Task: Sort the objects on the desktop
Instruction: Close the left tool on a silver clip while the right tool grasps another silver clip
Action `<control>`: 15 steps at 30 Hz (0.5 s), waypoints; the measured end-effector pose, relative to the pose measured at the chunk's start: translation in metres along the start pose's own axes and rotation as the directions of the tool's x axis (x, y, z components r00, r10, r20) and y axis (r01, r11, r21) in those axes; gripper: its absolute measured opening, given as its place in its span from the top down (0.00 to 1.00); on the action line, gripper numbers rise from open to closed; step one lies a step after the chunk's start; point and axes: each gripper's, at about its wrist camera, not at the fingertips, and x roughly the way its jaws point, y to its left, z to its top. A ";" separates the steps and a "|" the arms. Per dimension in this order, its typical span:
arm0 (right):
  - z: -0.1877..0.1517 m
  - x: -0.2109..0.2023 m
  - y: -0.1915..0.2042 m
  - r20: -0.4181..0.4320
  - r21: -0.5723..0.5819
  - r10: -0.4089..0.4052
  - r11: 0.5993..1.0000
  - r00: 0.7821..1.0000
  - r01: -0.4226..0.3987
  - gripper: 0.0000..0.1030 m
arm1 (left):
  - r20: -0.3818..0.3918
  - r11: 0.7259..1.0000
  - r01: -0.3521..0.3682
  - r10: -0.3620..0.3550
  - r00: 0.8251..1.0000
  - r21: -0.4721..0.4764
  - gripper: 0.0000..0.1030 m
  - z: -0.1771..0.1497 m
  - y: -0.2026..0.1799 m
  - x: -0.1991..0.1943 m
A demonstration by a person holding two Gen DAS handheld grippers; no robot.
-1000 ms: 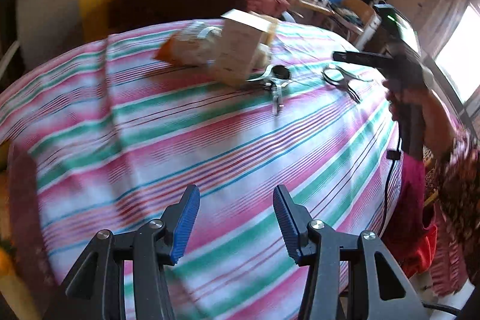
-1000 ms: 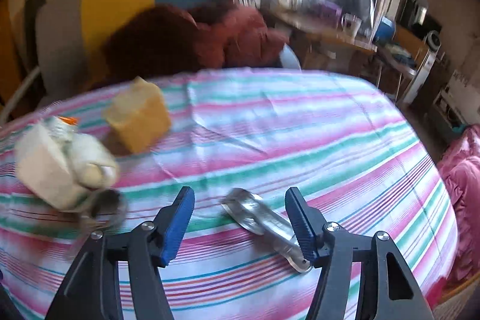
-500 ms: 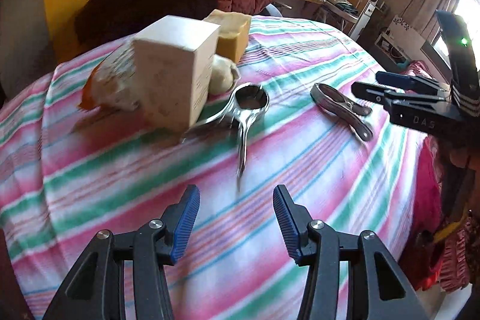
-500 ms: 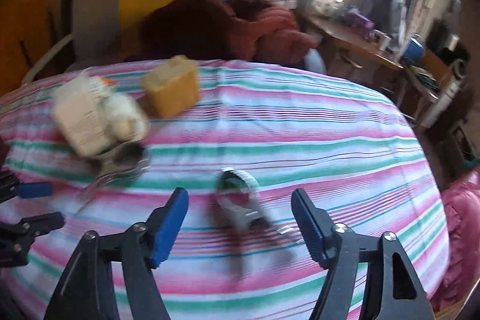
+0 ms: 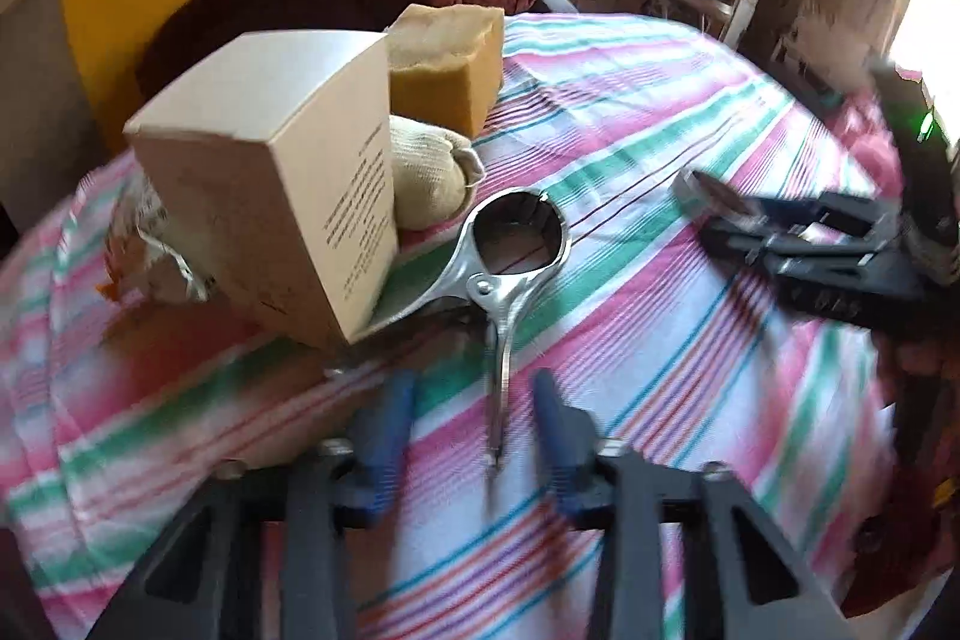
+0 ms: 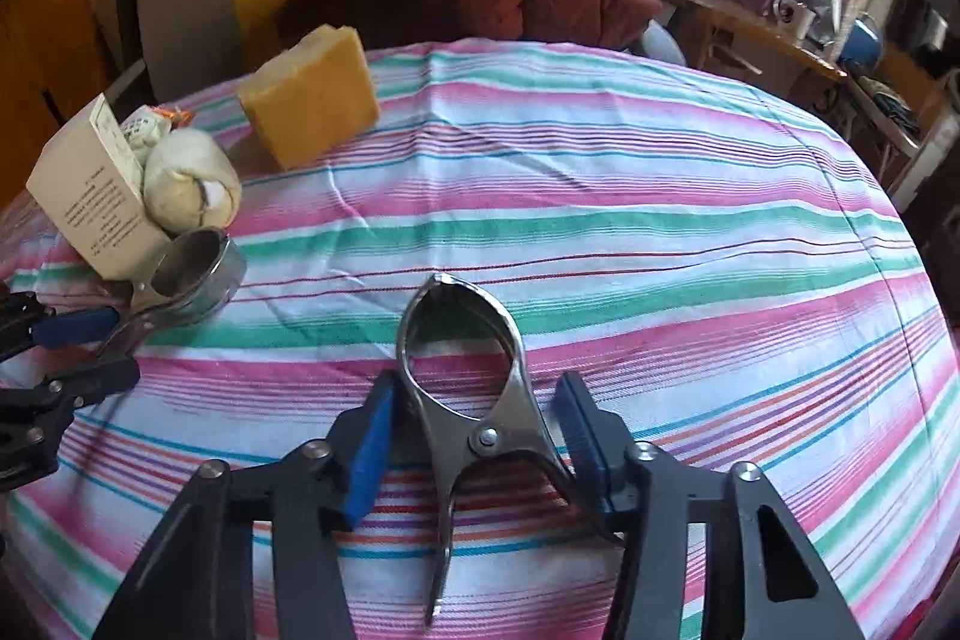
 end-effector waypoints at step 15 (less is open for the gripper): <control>-0.052 -0.041 0.050 0.057 0.178 0.048 0.982 0.997 -0.058 0.61 | 0.009 0.995 0.092 -0.092 0.996 -0.045 0.96 -0.067 0.008 -0.045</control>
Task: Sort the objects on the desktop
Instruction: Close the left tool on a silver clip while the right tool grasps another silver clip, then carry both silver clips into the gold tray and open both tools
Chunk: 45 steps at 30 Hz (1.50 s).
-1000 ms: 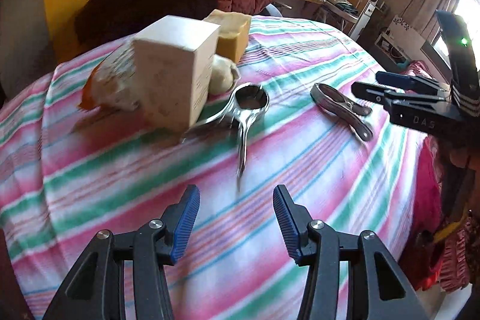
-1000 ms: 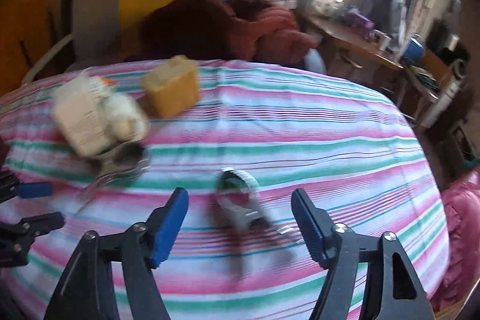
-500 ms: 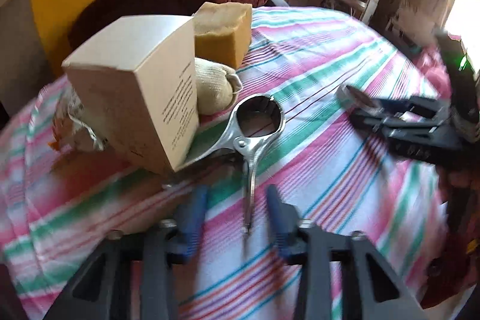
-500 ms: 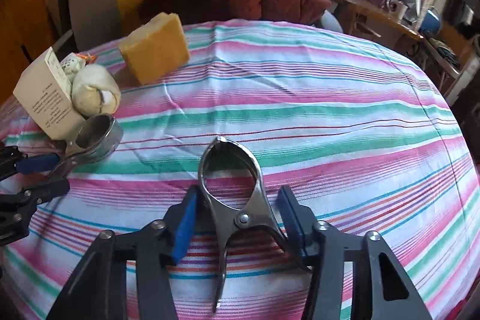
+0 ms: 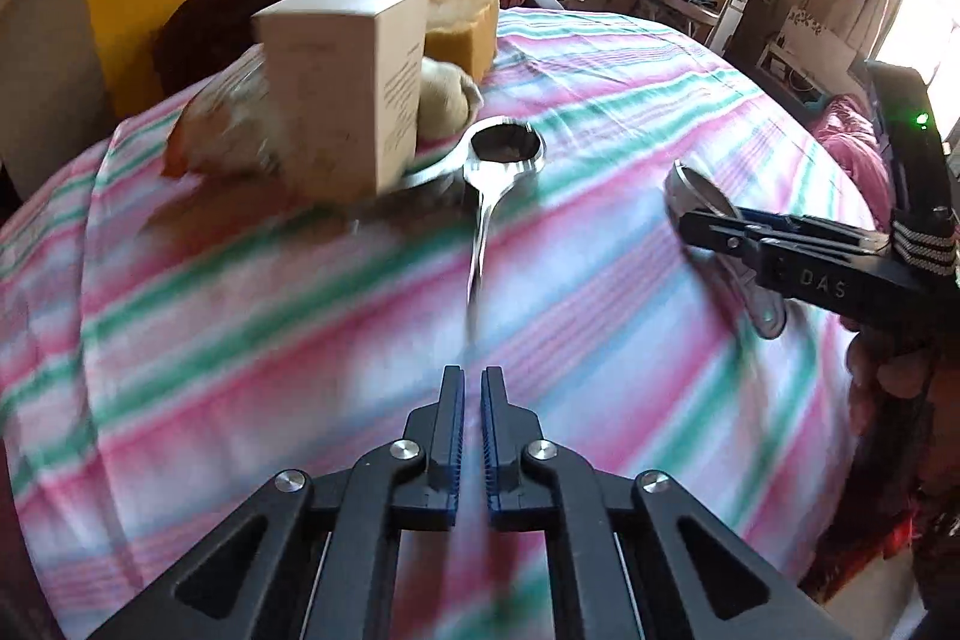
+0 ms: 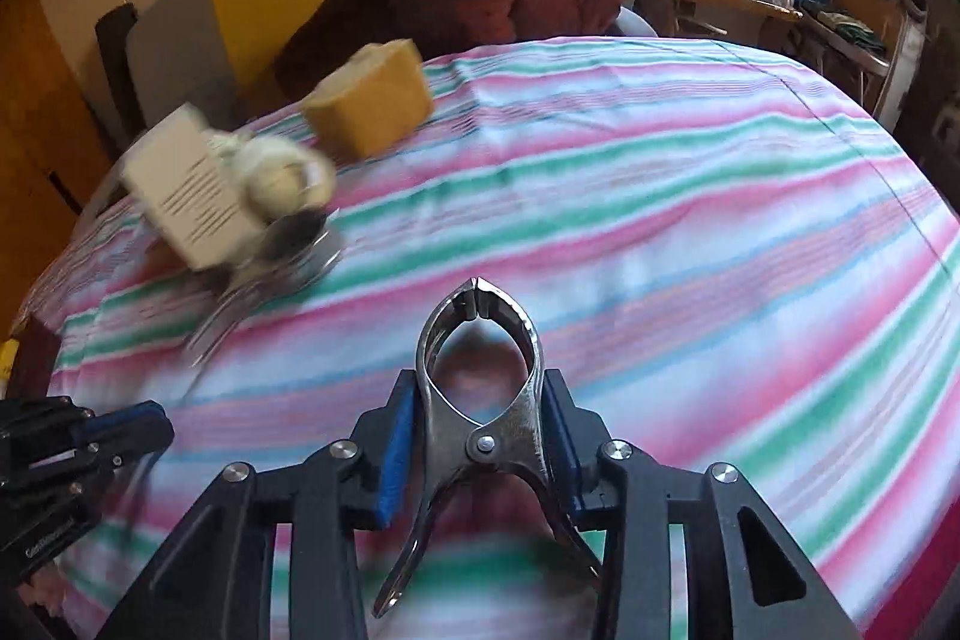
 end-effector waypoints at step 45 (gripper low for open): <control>-0.049 -0.024 0.034 0.154 0.139 -0.115 0.986 0.981 0.093 0.61 | 0.096 0.995 -0.058 0.050 0.994 0.082 0.61 0.009 0.004 0.002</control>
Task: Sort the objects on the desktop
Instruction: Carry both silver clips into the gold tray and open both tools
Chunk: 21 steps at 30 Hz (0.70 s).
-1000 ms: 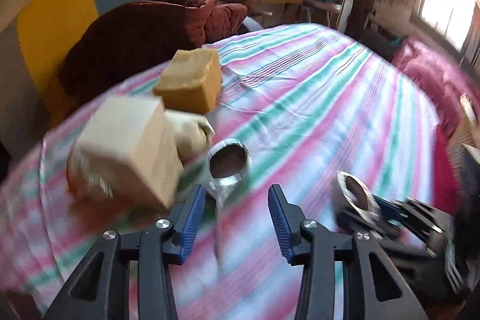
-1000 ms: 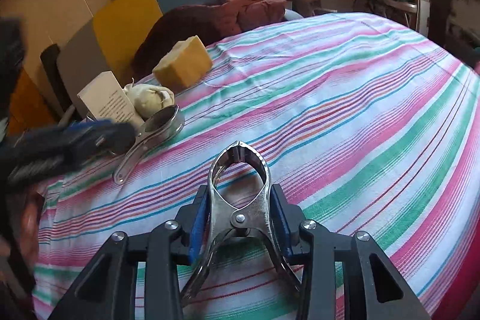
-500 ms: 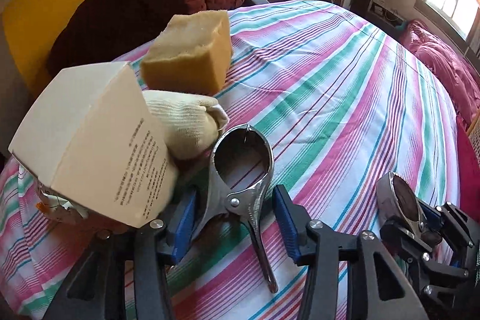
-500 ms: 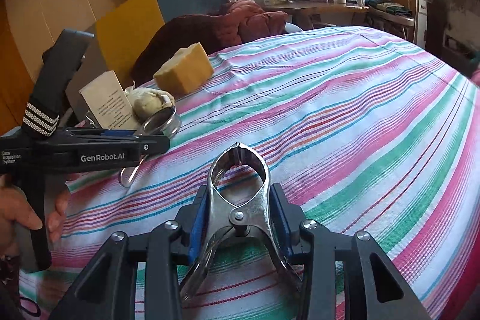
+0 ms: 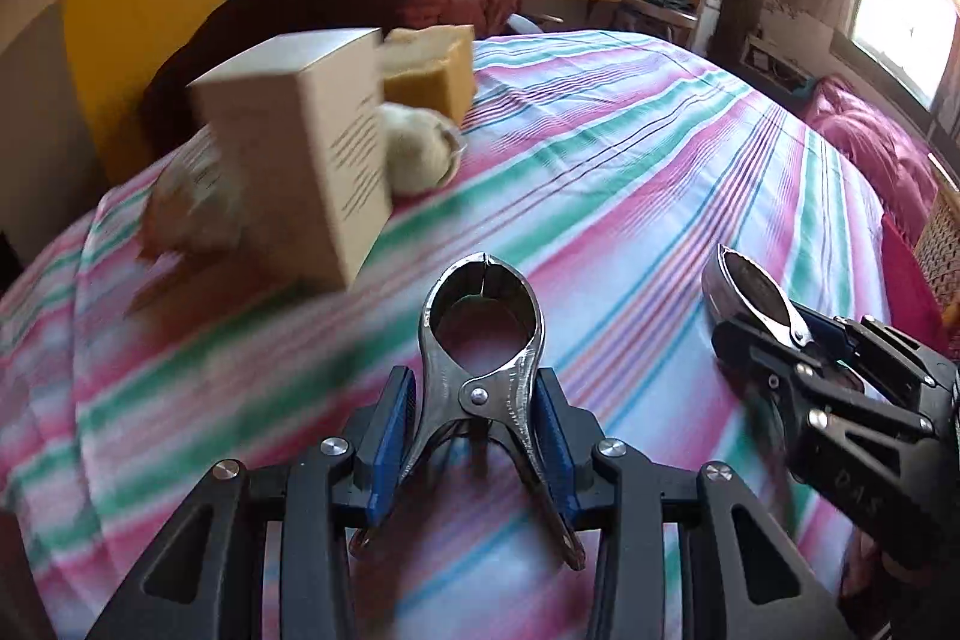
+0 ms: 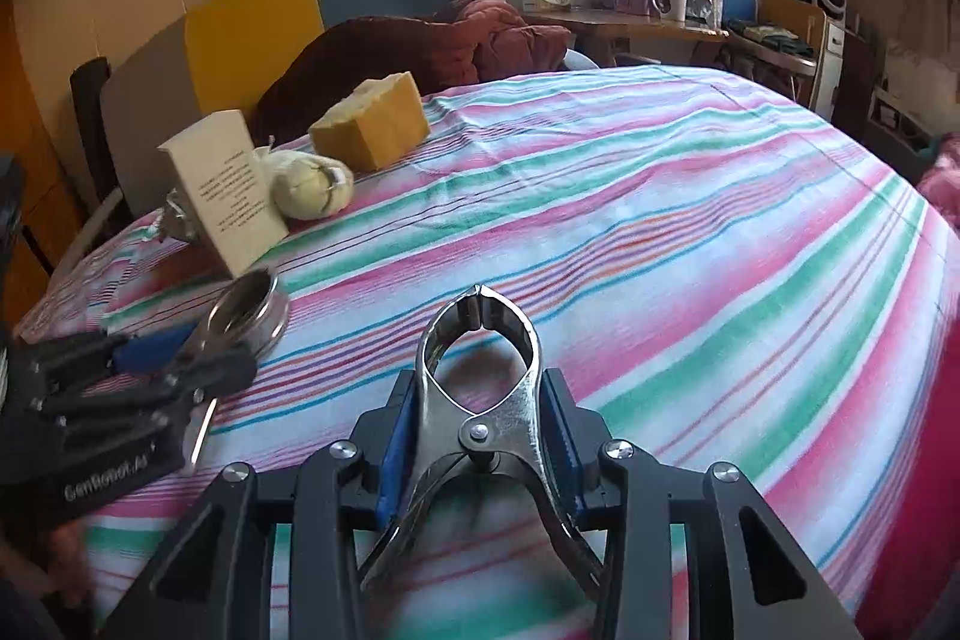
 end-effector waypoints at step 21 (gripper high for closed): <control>-0.033 -0.055 0.132 -0.135 0.016 0.293 0.956 0.946 -0.294 0.61 | 0.061 0.973 0.014 0.000 0.998 -0.232 0.64 -0.087 0.075 -0.105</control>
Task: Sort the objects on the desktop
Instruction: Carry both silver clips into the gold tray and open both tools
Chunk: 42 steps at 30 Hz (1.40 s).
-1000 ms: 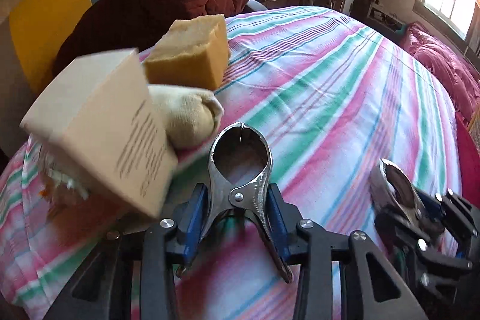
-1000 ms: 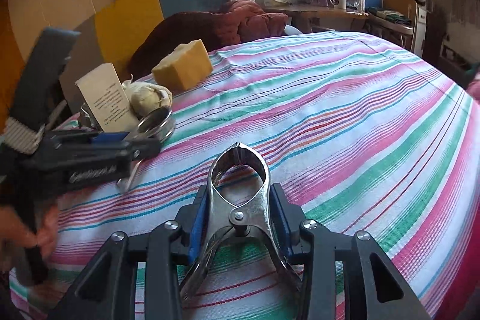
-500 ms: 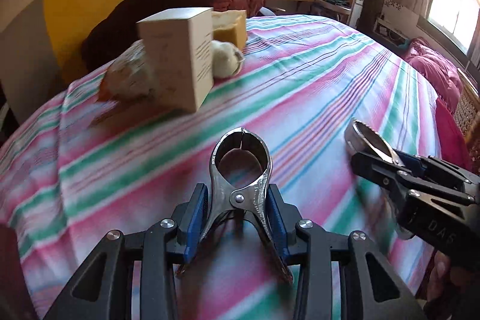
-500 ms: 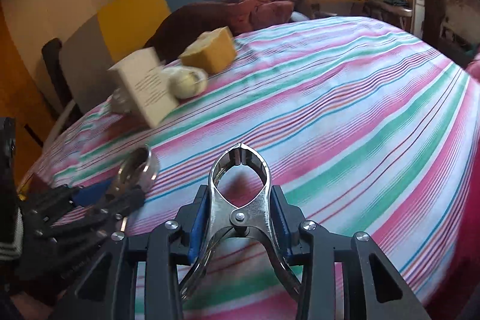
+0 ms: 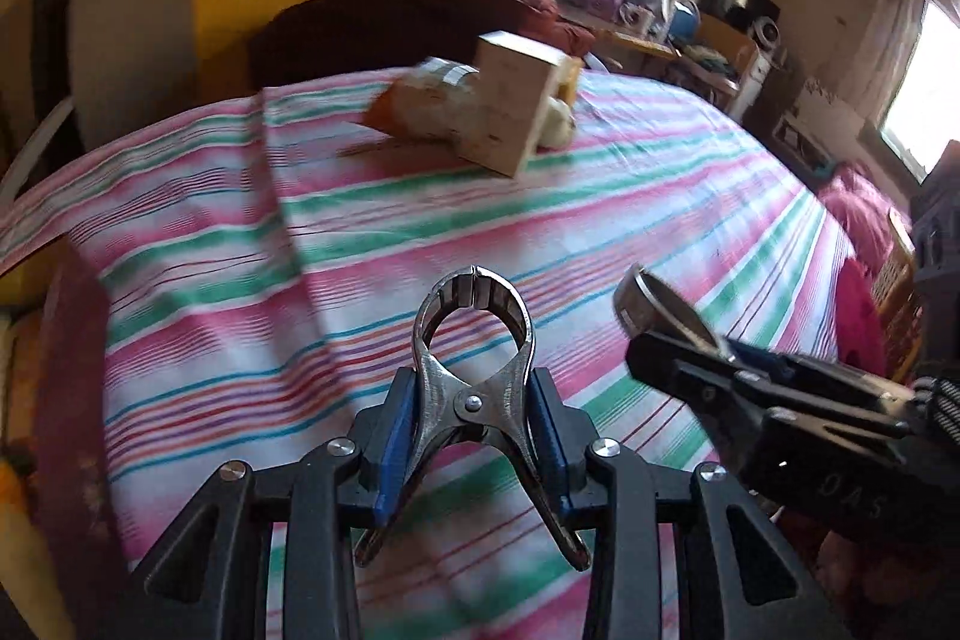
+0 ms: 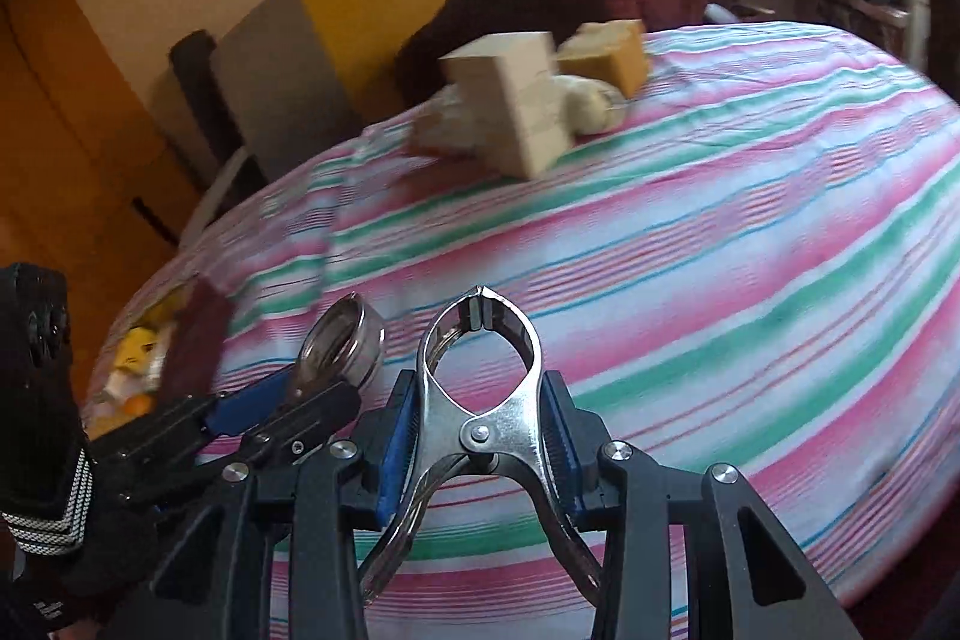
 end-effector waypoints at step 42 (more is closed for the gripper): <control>0.012 0.119 0.257 -0.215 -0.140 0.288 0.937 0.933 -0.322 0.50 | -0.023 0.880 -0.197 0.207 0.978 -0.432 0.55 -0.016 0.276 -0.095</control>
